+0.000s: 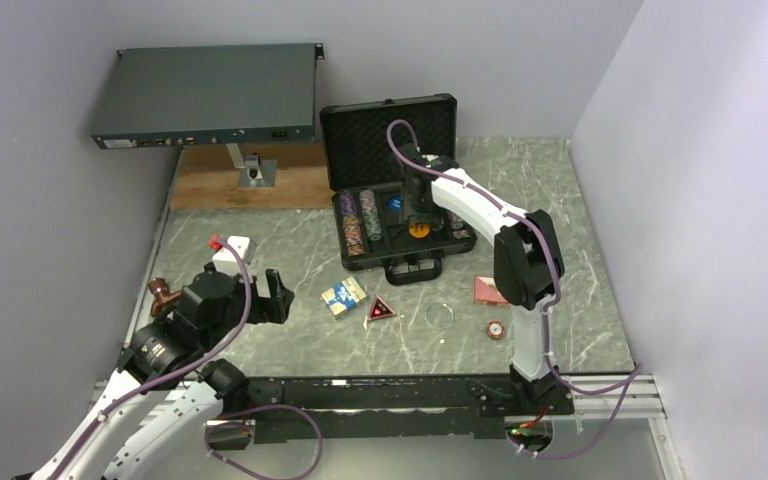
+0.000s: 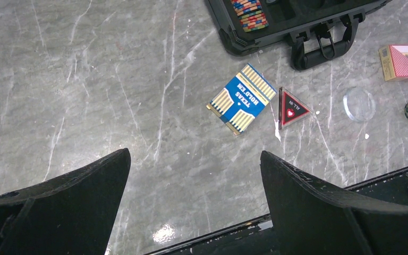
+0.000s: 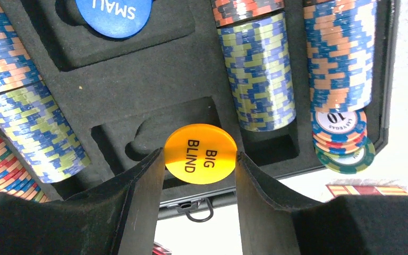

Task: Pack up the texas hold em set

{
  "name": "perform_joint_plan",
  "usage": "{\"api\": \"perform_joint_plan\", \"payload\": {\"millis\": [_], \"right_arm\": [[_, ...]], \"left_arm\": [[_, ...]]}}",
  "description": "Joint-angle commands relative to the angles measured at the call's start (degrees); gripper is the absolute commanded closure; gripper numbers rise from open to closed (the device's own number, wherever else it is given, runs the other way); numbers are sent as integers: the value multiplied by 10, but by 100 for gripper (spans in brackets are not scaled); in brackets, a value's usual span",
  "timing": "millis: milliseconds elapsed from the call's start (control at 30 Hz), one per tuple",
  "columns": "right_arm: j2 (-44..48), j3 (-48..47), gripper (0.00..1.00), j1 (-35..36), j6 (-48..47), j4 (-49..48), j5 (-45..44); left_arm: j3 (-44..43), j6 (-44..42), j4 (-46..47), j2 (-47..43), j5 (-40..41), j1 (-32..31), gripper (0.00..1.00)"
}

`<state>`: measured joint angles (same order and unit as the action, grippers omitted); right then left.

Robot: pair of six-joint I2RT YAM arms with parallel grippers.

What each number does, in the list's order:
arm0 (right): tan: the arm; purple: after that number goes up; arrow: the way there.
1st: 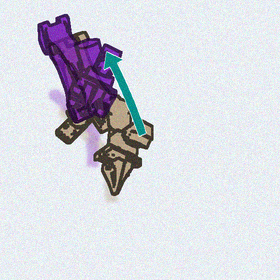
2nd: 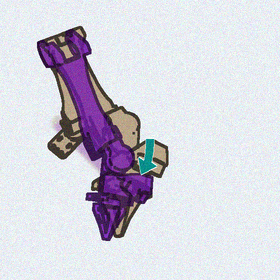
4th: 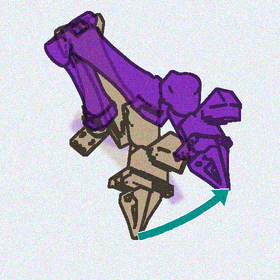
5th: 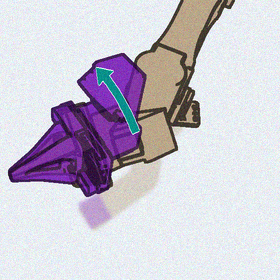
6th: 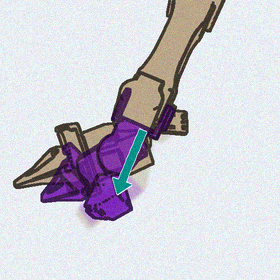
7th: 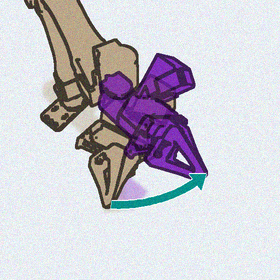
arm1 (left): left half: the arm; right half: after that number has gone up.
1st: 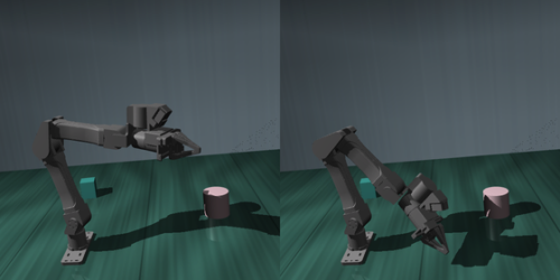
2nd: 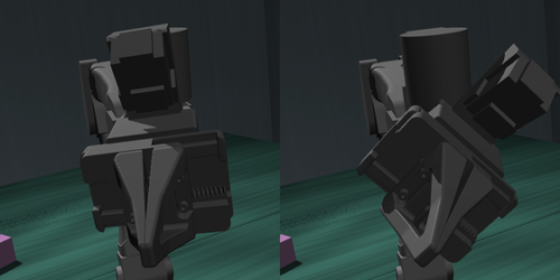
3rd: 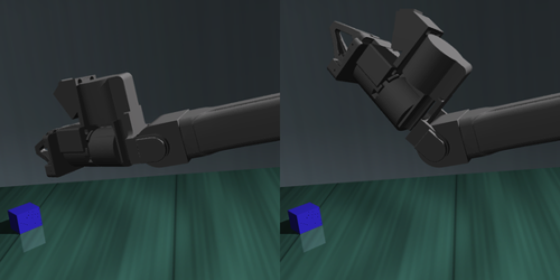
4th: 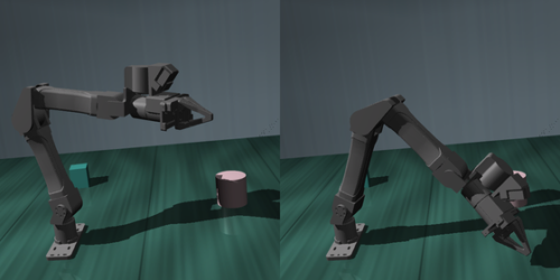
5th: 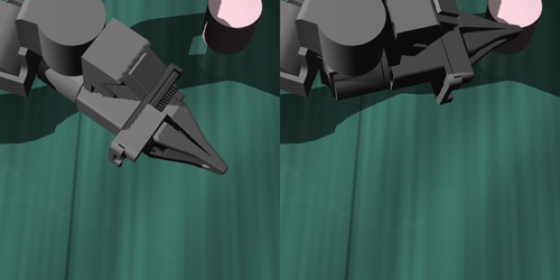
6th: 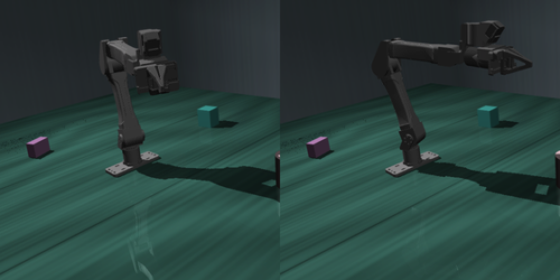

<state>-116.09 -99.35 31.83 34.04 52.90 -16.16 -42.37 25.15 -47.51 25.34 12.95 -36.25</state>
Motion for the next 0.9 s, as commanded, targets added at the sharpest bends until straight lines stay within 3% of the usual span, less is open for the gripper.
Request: {"api": "perform_joint_plan", "payload": {"millis": [0,867], "right_arm": [[-10,-16,63,-1,4,-21,18],[-60,-32,65,2,16,-42,53]], "left_arm": [[0,2,15,-5,1,-1,0],[1,-2,18,-1,-4,-1,0]]}}
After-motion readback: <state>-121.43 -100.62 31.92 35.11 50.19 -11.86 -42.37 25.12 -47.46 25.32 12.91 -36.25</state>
